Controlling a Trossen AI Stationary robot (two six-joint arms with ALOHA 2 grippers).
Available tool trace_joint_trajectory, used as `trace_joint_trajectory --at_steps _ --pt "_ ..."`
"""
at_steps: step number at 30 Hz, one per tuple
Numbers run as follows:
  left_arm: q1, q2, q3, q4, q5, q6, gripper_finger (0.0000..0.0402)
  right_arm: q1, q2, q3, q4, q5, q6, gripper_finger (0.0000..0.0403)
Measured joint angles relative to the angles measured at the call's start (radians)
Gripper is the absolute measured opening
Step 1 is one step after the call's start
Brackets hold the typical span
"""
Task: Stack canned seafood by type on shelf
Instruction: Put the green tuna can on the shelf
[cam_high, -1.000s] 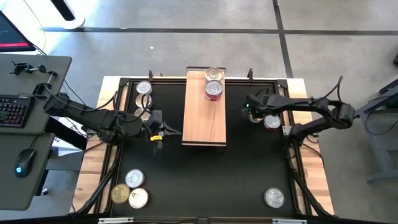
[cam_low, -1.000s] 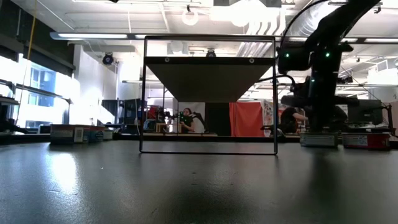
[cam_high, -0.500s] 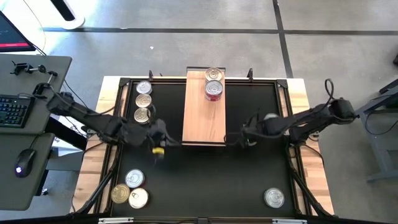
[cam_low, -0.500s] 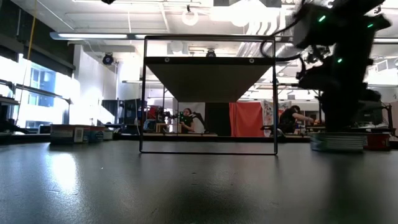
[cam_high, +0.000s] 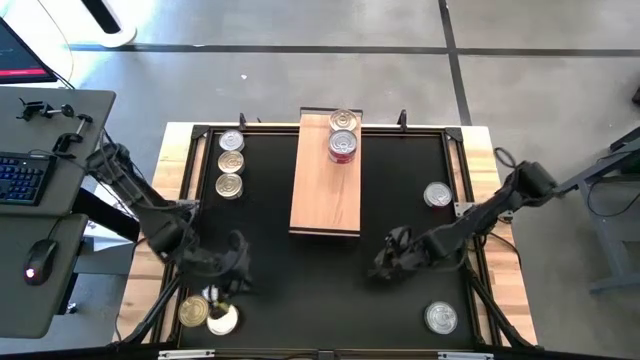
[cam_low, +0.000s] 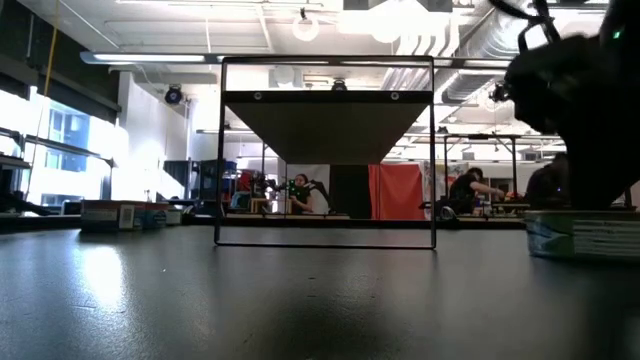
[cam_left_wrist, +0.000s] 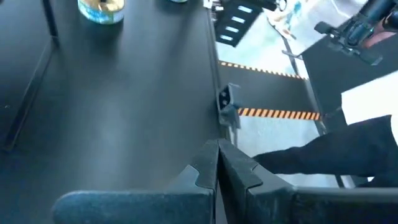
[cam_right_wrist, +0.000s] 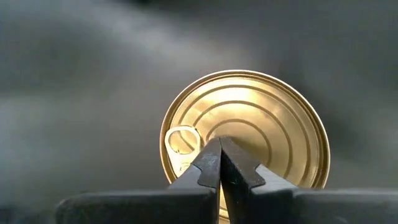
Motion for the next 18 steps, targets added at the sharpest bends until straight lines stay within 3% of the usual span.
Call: trace_joint_trajectory --at_steps 9,18 --pt "-0.174 0.082 0.0 0.048 -0.199 0.007 0.0 0.041 0.387 0.436 -0.001 -0.022 -0.061 0.0" --pt "-0.124 0.307 0.0 0.191 -0.217 0.087 0.0 -0.033 0.626 0.831 -0.02 0.018 -0.374 0.0"
